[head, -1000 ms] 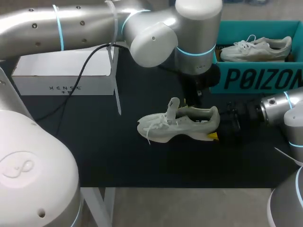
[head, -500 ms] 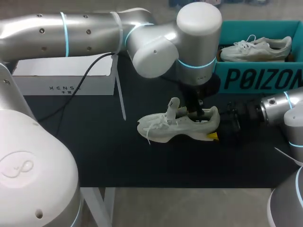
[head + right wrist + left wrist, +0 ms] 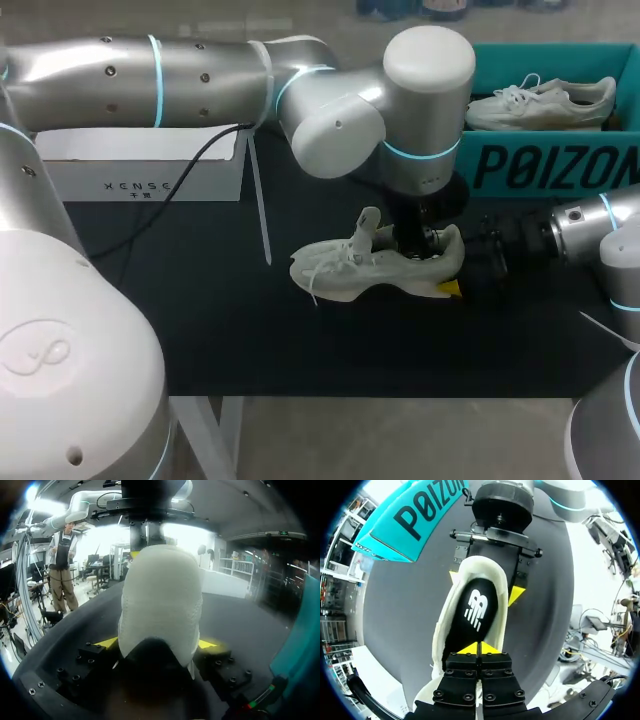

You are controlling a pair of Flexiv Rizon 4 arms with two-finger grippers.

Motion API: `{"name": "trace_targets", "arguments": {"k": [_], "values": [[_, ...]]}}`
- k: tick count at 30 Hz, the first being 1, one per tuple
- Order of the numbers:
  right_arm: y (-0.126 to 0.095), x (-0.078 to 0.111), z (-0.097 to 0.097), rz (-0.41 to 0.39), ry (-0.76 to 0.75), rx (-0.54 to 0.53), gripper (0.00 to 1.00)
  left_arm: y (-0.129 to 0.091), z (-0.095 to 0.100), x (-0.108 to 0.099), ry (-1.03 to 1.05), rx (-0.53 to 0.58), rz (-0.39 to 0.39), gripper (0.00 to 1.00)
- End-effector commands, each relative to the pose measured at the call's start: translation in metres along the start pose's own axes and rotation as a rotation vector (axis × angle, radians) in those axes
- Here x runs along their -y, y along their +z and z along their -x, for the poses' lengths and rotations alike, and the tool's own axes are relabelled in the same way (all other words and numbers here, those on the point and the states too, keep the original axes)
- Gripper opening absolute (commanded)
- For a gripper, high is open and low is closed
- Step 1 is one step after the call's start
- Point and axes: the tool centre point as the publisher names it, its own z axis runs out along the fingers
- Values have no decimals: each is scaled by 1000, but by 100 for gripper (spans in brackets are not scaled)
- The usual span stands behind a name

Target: Take the shoe out of the shoebox, open the shoe tongue, remove and reinsert the insole, then place the shoe into the shoebox

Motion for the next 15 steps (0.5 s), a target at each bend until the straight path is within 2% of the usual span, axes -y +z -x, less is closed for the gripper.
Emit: {"name": "trace_targets", "arguments": {"k": [1,15], "values": [[4,2,-1,-2,1,2,0,15,1,6,3,-20,8,0],[4,2,-1,-2,1,2,0,32,-1,3,21,-77,25,0]]}}
